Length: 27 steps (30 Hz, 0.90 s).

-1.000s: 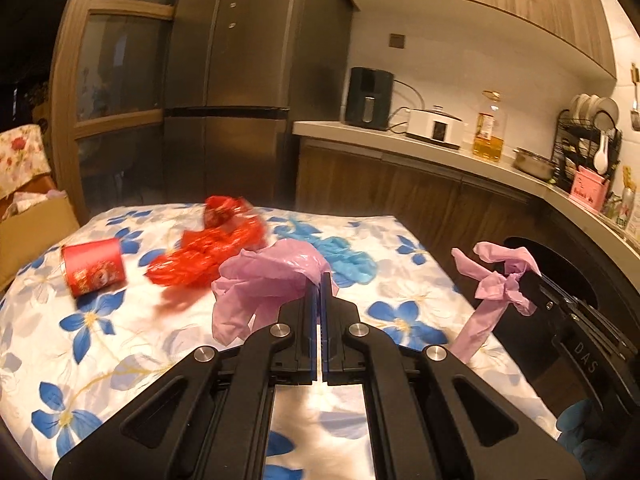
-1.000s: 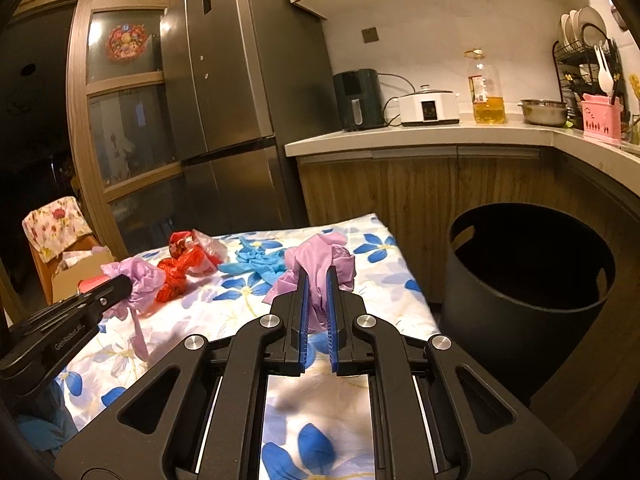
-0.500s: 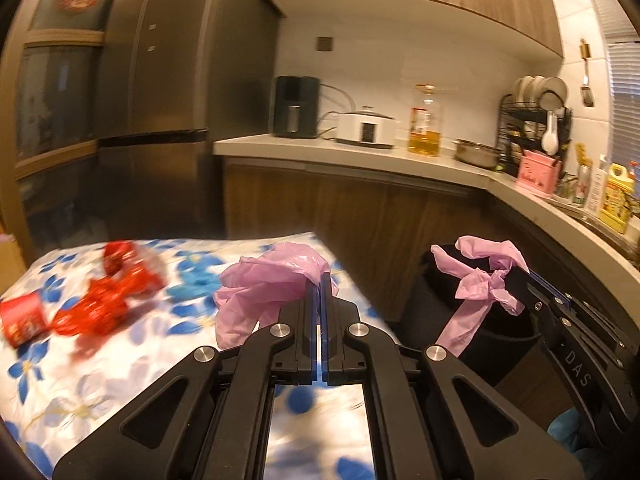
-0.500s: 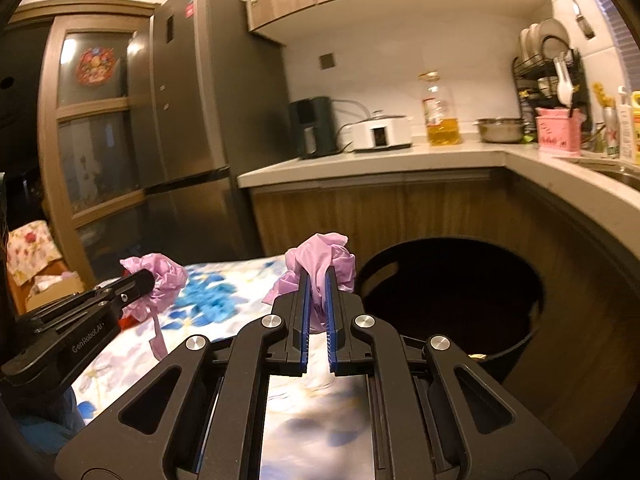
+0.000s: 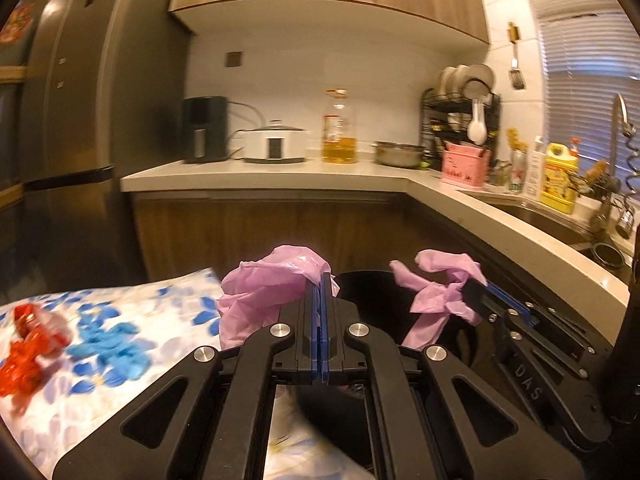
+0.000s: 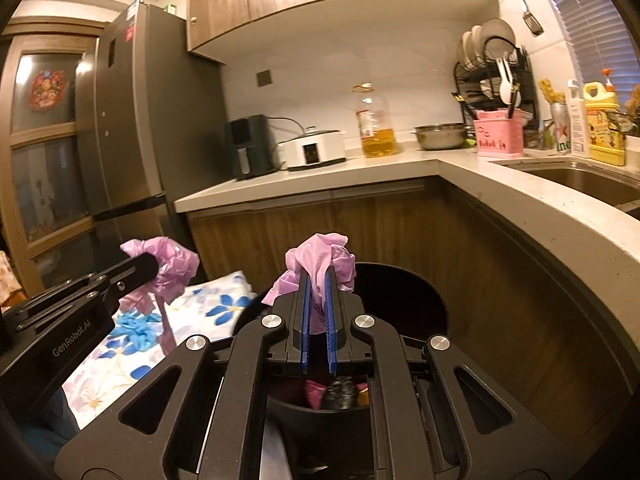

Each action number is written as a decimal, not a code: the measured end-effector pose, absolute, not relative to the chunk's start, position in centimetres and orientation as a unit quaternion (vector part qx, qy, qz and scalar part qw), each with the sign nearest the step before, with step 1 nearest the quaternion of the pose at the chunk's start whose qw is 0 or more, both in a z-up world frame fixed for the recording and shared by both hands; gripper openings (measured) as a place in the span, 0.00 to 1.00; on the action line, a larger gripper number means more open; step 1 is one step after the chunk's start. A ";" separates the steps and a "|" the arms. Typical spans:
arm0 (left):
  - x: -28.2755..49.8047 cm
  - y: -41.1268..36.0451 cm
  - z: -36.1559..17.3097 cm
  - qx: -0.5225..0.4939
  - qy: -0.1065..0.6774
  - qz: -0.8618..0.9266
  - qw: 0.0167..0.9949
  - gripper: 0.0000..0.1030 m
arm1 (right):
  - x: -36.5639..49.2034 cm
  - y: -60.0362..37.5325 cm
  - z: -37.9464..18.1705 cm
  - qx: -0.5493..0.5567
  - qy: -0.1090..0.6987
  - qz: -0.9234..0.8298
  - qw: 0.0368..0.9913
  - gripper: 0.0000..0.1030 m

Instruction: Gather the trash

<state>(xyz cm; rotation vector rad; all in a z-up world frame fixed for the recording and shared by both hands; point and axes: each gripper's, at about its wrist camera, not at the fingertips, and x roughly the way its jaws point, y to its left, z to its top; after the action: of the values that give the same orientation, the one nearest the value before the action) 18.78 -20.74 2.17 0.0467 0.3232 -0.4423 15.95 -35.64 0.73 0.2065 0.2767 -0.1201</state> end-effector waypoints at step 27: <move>22.5 -24.1 -0.6 0.030 0.207 -0.251 0.945 0.18 | 18.7 -38.7 -1.2 0.104 0.176 -0.087 0.975 0.27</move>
<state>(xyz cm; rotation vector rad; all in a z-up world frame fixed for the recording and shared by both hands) 22.47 -24.09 -0.63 0.0613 0.4220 -0.5113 18.73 -38.71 -1.17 0.2089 0.3552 -0.1750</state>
